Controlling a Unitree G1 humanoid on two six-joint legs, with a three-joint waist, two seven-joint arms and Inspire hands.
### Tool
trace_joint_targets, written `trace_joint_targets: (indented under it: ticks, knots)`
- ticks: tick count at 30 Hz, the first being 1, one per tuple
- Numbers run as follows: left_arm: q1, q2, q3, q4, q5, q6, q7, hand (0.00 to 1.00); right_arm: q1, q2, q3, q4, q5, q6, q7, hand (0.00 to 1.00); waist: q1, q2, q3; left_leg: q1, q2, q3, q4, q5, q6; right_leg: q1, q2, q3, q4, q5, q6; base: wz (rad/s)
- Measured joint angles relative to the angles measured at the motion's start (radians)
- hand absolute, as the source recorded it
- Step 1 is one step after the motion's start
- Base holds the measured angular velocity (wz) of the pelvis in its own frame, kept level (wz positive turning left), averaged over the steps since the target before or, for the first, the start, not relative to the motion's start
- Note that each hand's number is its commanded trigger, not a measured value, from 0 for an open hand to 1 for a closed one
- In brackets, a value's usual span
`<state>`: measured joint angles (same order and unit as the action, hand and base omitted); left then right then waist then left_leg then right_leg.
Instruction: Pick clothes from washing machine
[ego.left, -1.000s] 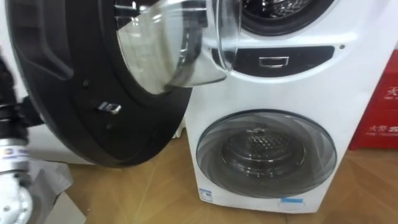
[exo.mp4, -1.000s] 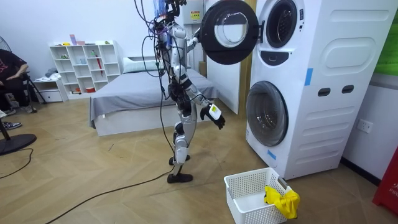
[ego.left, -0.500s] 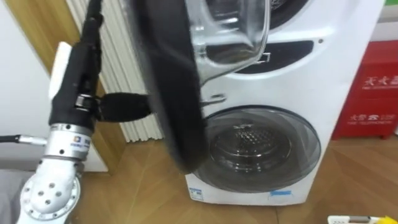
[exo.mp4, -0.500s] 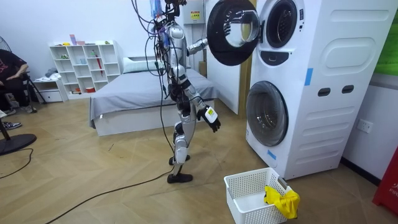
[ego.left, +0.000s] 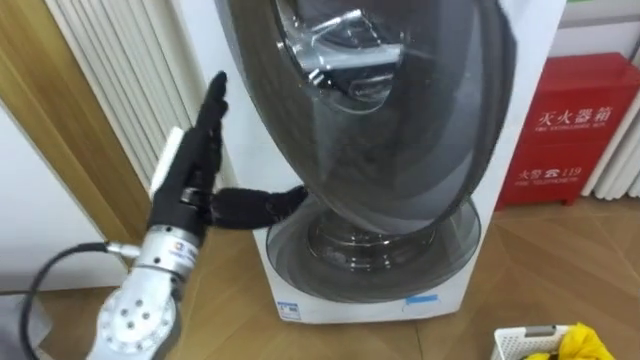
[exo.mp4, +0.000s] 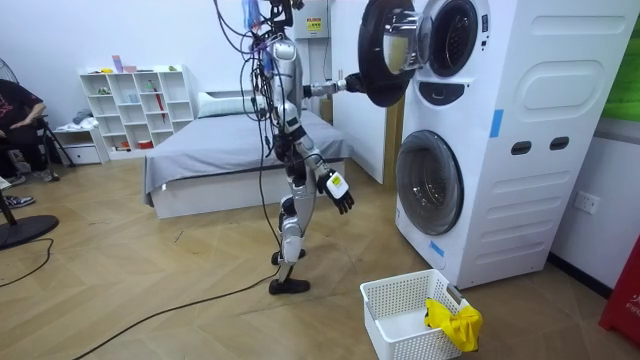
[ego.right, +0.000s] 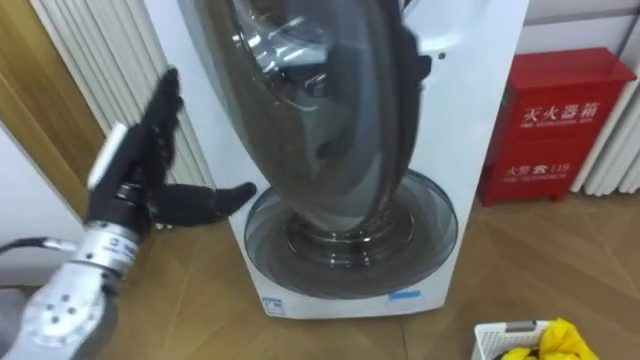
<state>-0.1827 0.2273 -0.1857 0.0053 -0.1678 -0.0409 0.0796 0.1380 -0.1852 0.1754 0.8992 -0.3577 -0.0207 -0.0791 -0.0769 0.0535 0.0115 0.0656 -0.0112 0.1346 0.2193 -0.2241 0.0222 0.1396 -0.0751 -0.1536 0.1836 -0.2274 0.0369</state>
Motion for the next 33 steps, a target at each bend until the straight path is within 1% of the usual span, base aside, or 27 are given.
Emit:
trace_joint_targets:
  ticks: [3,6,8,9,11,13,14,15,16,17,20,21,22,23,24,25,26,27,28,29,30,31,32,33]
  knots:
    - [0.0,-0.016,-0.021,0.034,0.0,0.0,0.0,0.0,0.001,0.003,0.0,0.003,0.0,0.0,-0.002,0.0,-0.001,0.002,-0.0014,0.021,0.001,0.004,-0.017,0.0,0.0,0.005,0.003,0.018,-0.002,0.0,0.0,-0.17]
    - [0.0,-0.016,-0.023,0.056,-0.001,0.0,0.0,0.0,0.003,0.004,0.0,0.004,0.012,0.0,-0.014,0.0,-0.004,0.003,-0.0017,0.038,0.002,0.003,-0.025,0.0,0.0,0.01,0.005,0.039,-0.002,0.0,0.0,-0.25]
    - [0.0,-0.019,-0.027,0.077,-0.026,0.0,0.003,0.0,0.003,0.004,0.0,0.004,0.018,0.0,-0.019,0.0,-0.013,0.002,-0.0016,0.049,0.001,0.002,-0.032,0.0,0.0,0.019,0.005,0.04,-0.008,0.0,0.0,-0.11]
    - [0.0,-0.023,-0.032,0.092,-0.038,0.0,0.005,0.0,0.002,0.005,0.0,0.004,0.021,0.0,-0.024,0.0,-0.023,0.002,-0.0031,0.051,0.0,0.003,-0.036,0.0,0.0,0.022,0.005,0.041,-0.014,0.0,0.0,0.0]
    - [0.0,-0.025,-0.044,0.103,-0.038,-0.004,0.014,0.0,0.003,0.01,-0.001,0.004,0.019,0.0,-0.036,0.0,-0.028,-0.001,-0.002,0.053,0.001,0.003,-0.04,0.0,0.0,0.019,0.006,0.047,-0.014,0.0,0.0,-0.05]
    - [0.0,-0.031,-0.053,0.107,-0.038,-0.009,0.024,0.0,-0.005,0.017,0.0,0.026,0.018,-0.001,-0.039,0.0,-0.029,-0.005,-0.0028,0.054,0.002,0.003,-0.04,0.0,0.0,0.019,0.007,0.05,-0.015,0.0,0.0,-0.02]
    - [-0.001,-0.032,-0.055,0.112,-0.038,-0.012,0.025,0.0,-0.011,0.017,0.0,0.036,0.019,0.0,-0.039,0.0,-0.028,-0.006,-0.0019,0.055,0.001,0.003,-0.041,0.0,0.0,0.019,0.007,0.053,-0.015,0.0,0.0,-0.08]
    - [-0.001,-0.037,-0.055,0.125,-0.036,-0.014,0.026,0.0,-0.018,0.018,0.001,0.047,0.019,0.0,-0.038,0.0,-0.026,-0.01,0.0007,0.059,0.001,0.003,-0.044,0.0,0.0,0.019,0.008,0.07,-0.015,0.0,0.0,-0.14]
    - [-0.001,-0.039,-0.055,0.136,-0.036,-0.014,0.027,0.0,-0.02,0.019,0.01,0.048,0.019,0.0,-0.037,0.0,-0.025,-0.007,-0.0014,0.063,0.002,0.003,-0.048,0.0,0.0,0.019,0.009,0.072,-0.016,0.0,0.0,-0.14]
    - [-0.002,-0.04,-0.055,0.137,-0.037,-0.014,0.027,0.0,-0.022,0.019,0.017,0.048,0.02,0.0,-0.035,0.0,-0.027,-0.008,-0.0006,0.063,0.002,0.003,-0.048,0.0,0.0,0.019,0.009,0.072,-0.017,0.0,0.0,-0.07]
    - [-0.031,-0.051,-0.06,0.144,-0.034,-0.007,0.024,0.0,-0.029,0.019,0.03,0.047,0.018,0.0,-0.018,0.0,-0.029,-0.013,0.0023,0.058,0.001,0.001,-0.048,0.0,0.0,0.018,0.009,0.074,-0.017,0.001,0.0,0.08]
    - [-0.051,-0.053,-0.068,0.163,-0.032,-0.006,0.024,0.0,-0.032,0.019,0.029,0.047,0.007,0.0,-0.013,0.0,-0.031,-0.013,0.0021,0.054,0.0,0.0,-0.048,0.0,0.0,0.016,0.009,0.081,-0.017,0.001,0.001,0.12]
    - [-0.075,-0.055,-0.073,0.181,-0.031,-0.002,0.023,0.0,-0.038,0.019,0.031,0.048,0.004,0.002,-0.007,0.0,-0.029,-0.012,0.0018,0.051,-0.001,0.0,-0.048,0.0,0.0,0.013,0.009,0.101,-0.017,0.001,0.001,0.09]
    - [-0.087,-0.055,-0.074,0.19,-0.027,0.0,0.022,0.0,-0.041,0.02,0.031,0.048,0.003,0.002,-0.003,0.0,-0.028,-0.011,0.0019,0.049,-0.002,0.001,-0.048,0.0,0.0,0.011,0.009,0.108,-0.017,0.001,0.001,0.0]
    - [-0.109,-0.053,-0.074,0.208,-0.023,0.009,0.02,0.0,-0.045,0.02,0.034,0.047,0.003,0.002,0.007,0.0,-0.026,-0.01,0.0013,0.048,-0.002,0.002,-0.048,0.0,0.0,0.008,0.009,0.119,-0.017,0.001,0.001,-0.11]
    - [-0.128,-0.048,-0.073,0.209,-0.018,0.033,0.022,0.0,-0.046,0.02,0.035,0.045,0.004,0.001,0.009,0.0,-0.026,-0.006,0.0005,0.048,-0.003,0.005,-0.048,0.0,0.0,0.005,0.01,0.125,-0.018,0.003,0.004,-0.12]
    - [-0.141,-0.046,-0.072,0.209,-0.017,0.049,0.023,0.0,-0.045,0.019,0.034,0.045,0.004,0.002,0.009,0.0,-0.026,-0.003,0.0003,0.047,-0.002,0.007,-0.048,0.0,0.0,0.004,0.01,0.126,-0.018,0.005,0.004,-0.1]
    - [-0.165,-0.04,-0.071,0.21,-0.017,0.081,0.024,0.0,-0.038,0.017,0.027,0.039,0.003,0.003,0.009,0.0,-0.028,0.003,0.0007,0.047,-0.002,0.014,-0.048,0.0,0.0,0.003,0.009,0.127,-0.019,0.007,0.005,-0.07]
    - [-0.177,-0.034,-0.07,0.21,-0.017,0.094,0.023,0.0,-0.036,0.016,0.024,0.036,0.003,0.004,0.009,0.0,-0.028,0.005,0.0008,0.047,-0.002,0.018,-0.048,0.0,0.0,0.002,0.009,0.129,-0.02,0.007,0.006,-0.13]
    - [-0.203,-0.015,-0.069,0.213,-0.018,0.125,0.018,0.0,-0.037,0.014,0.018,0.035,0.004,0.009,0.011,0.0,-0.03,0.012,0.0006,0.045,-0.001,0.025,-0.047,0.0,0.0,0.002,0.009,0.13,-0.026,0.012,0.006,-0.14]
    - [-0.23,0.002,-0.068,0.219,-0.018,0.147,0.013,0.0,-0.036,0.011,0.008,0.031,0.004,0.015,0.014,0.0,-0.033,0.021,-0.0001,0.039,-0.001,0.026,-0.047,0.0,0.0,0.001,0.009,0.134,-0.035,0.017,0.006,-0.13]
    - [-0.243,0.009,-0.068,0.224,-0.018,0.15,0.01,0.0,-0.036,0.01,0.001,0.029,0.004,0.018,0.017,0.0,-0.034,0.026,-0.0013,0.033,-0.002,0.027,-0.047,0.0,0.0,-0.002,0.009,0.14,-0.034,0.017,0.007,-0.1]
    - [-0.271,0.019,-0.068,0.238,-0.018,0.151,0.003,0.0,-0.037,0.008,-0.003,0.029,0.006,0.022,0.018,0.0,-0.034,0.031,-0.001,0.03,-0.002,0.025,-0.047,0.001,0.0,-0.012,0.009,0.153,-0.033,0.018,0.007,-0.13]
    - [-0.294,0.03,-0.068,0.256,-0.016,0.152,-0.003,0.0,-0.036,0.006,-0.003,0.028,0.008,0.022,0.018,0.0,-0.034,0.035,-0.0033,0.03,-0.002,0.023,-0.048,0.001,0.001,-0.013,0.01,0.157,-0.033,0.018,0.007,-0.19]
